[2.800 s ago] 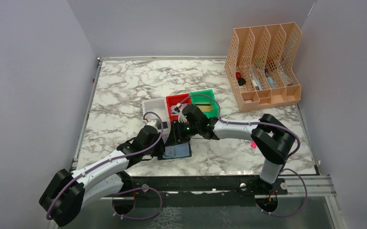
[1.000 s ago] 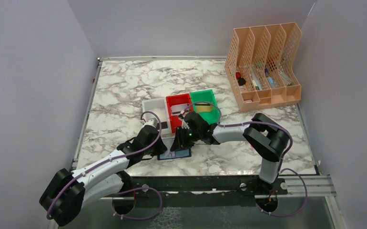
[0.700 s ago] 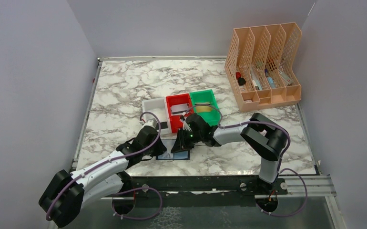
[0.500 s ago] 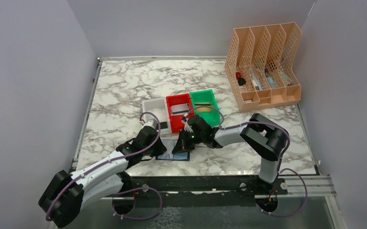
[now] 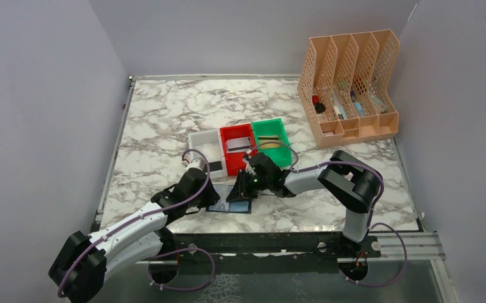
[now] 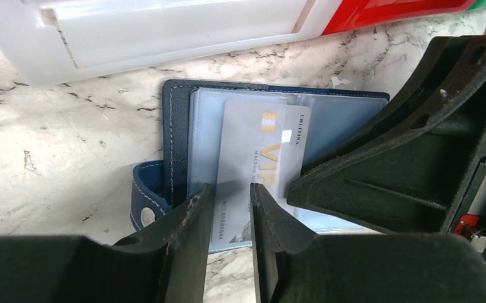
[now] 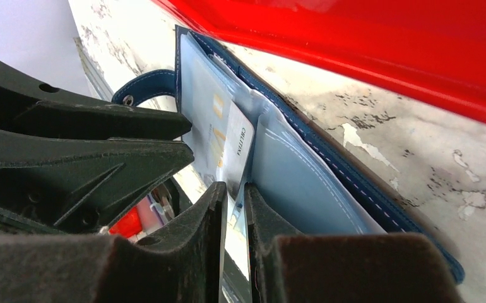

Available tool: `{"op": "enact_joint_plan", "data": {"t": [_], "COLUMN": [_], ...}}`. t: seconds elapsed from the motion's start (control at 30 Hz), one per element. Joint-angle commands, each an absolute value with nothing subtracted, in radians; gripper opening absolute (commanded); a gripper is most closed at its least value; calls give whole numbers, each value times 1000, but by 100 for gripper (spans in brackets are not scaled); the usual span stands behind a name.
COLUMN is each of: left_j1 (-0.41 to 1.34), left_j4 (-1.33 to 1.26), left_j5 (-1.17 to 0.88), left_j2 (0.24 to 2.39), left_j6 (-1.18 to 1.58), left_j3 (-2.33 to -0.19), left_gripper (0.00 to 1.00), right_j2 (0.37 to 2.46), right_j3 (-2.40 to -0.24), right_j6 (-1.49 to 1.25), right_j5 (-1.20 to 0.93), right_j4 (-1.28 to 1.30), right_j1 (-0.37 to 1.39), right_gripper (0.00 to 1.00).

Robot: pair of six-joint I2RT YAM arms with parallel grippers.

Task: Take the credit cards out of the card holder

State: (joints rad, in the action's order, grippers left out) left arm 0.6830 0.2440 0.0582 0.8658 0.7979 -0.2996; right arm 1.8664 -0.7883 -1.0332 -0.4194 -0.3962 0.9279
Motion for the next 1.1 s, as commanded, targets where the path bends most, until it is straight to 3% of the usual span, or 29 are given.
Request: {"op": "enact_joint_plan", "data": {"t": [0.0,0.07,0.2,0.37,0.53,0.9,1.07], "left_j1": [687,686,686,686,686,686,686], "left_j4": [278,277,275,272,278,282,280], "left_j5": [95,78,51,51,65,81,76], "left_j2": [897,927,936,885,877,873,854], "left_j6": [786,786,791,796,801,792,785], "left_j3": [-321,-319,-313,-297,-297,-315,-337], "left_gripper": [32,31,20,15,15,15,23], "right_j2": [1888,1883,1878,1869,1805,1797,1824], "right_j3": [-777,-783,-761,-748,-741,-690,-700], "right_j6": [-1055,-1046,-1066,-1073,-1050,-1022,-1020], "right_j5": [-360,-374,-425,-473,-412,-413,-435], "right_j4": [-368,-375,-471,-549,-460,-386,-393], "right_j1": [927,927,927,927,927,921,914], "right_gripper": [22,22,19,8,1,1,1]}}
